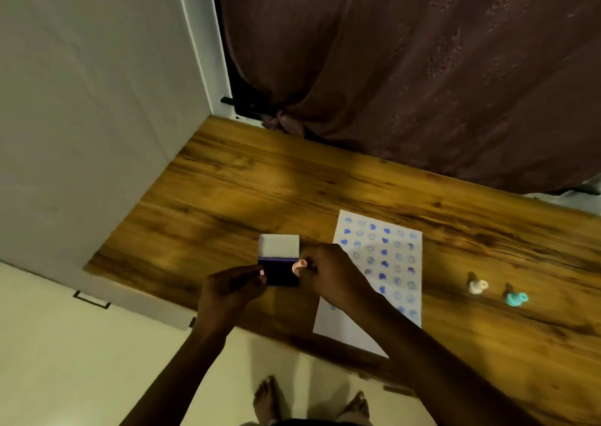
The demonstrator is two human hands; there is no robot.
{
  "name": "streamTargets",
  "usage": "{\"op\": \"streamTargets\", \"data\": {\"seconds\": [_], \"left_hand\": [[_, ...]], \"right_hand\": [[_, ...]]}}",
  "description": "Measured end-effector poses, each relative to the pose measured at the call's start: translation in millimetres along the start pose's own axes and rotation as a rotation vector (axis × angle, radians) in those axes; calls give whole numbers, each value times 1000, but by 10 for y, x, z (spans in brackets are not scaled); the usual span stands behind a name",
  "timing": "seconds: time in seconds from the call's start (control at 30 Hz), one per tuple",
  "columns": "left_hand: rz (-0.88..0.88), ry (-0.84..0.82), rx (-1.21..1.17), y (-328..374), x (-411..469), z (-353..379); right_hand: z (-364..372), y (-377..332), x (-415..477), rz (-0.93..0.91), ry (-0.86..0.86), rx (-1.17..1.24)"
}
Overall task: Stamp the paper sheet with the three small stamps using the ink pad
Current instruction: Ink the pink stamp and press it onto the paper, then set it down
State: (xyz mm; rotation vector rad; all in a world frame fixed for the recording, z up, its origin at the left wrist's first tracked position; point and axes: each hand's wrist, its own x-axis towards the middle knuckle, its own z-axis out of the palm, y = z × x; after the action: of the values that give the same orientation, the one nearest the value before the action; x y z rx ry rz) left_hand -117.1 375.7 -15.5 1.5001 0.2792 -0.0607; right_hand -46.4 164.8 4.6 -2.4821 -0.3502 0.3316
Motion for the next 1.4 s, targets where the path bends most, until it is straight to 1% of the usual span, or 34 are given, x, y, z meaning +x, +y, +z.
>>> {"op": "streamTargets", "data": {"seconds": [0.13,0.27,0.57,0.7,0.93,1.03,1.13,1.2,1.3,1.4], "left_hand": [[12,30,-32,-23,-20,-224],[0,42,-46,-54,-9,-351],[-50,21,-20,-125,125,-373],[-36,-31,-9,-126,160,-337],[-10,-82,24,-26,168,-222],[-13,-106,19,20,152,-180],[-26,-106,16,38,148,-135],[-38,-123,14,39,151,-88],[-48,-150,18,13,143,10],[-65,-165,18,-25,130,170]], "right_hand": [[226,-97,150,-20,-59,-193],[348,-113,207,-20,-73,-268],[552,-135,197,35,-75,-331],[572,-170,211,57,-86,-333],[477,-208,234,105,-80,-248],[421,-159,226,128,-62,-165],[272,-104,170,135,4,22],[89,-52,95,162,84,134],[-195,112,-123,233,158,173],[-335,359,-444,322,195,137]]}}
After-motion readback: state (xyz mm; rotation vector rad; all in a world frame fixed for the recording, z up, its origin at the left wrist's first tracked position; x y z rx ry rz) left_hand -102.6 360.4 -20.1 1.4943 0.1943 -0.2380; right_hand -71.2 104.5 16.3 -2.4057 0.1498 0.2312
